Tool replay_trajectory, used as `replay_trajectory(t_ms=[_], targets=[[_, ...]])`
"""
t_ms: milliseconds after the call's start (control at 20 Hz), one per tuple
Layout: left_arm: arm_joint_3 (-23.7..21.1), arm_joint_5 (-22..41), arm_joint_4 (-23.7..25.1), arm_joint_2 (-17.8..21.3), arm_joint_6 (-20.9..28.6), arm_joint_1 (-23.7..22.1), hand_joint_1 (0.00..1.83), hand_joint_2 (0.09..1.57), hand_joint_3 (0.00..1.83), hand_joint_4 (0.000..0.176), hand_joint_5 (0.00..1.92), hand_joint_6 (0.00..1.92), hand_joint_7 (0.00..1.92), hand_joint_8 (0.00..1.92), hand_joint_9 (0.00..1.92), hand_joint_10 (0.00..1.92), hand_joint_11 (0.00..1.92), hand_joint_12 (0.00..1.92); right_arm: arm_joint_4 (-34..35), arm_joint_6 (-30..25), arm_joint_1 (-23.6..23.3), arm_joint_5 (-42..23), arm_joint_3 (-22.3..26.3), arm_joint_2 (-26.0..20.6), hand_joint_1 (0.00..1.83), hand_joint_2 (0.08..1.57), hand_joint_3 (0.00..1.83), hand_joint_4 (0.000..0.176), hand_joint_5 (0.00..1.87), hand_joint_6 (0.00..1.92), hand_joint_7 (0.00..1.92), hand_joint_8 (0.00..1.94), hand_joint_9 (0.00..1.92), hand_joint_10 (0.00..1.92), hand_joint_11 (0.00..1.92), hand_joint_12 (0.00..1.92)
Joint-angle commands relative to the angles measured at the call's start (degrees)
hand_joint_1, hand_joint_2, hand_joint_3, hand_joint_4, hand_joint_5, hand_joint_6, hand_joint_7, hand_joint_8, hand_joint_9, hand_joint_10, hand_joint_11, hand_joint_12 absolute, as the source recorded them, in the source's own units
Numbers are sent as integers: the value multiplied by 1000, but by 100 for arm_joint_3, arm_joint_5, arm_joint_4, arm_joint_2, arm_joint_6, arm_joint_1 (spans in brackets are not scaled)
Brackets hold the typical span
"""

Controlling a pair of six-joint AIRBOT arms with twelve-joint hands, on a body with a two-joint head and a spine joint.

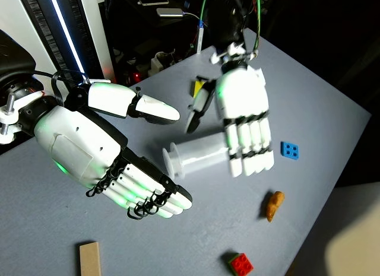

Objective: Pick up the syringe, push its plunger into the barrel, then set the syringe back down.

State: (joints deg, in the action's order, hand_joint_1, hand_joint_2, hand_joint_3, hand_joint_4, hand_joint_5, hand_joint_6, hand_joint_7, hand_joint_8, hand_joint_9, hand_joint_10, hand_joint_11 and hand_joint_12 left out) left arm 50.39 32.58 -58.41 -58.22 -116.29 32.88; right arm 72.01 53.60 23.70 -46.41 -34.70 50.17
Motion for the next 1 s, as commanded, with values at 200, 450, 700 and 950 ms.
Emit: replay_trajectory(t_ms=[200,450,700,950], targets=[[-443,869,-601,349,-837,-328,330,984,0,0,44,5,50,3,55,3,0,267,-376,-91,-81,-241,-3,-79,314,1142,0,0,115,6,115,6,129,9,0,597],[-796,1069,-1476,418,-1764,-647,294,1006,4,0,216,19,210,14,206,20,0,582,-829,39,63,582,-22,-282,305,1128,0,0,263,20,297,17,268,25,0,869],[-1129,1758,-2101,529,-2052,-789,246,1044,1,0,366,13,341,2,352,20,0,857,-2065,204,343,1224,-61,-465,348,1118,0,0,372,12,430,9,393,25,0,1099],[-1154,1745,-2102,591,-2052,-852,411,1277,0,0,869,1179,916,1266,824,1476,694,1766,-3432,232,382,1575,-65,-839,423,1247,3,0,711,1518,807,1616,832,1814,906,1913]])
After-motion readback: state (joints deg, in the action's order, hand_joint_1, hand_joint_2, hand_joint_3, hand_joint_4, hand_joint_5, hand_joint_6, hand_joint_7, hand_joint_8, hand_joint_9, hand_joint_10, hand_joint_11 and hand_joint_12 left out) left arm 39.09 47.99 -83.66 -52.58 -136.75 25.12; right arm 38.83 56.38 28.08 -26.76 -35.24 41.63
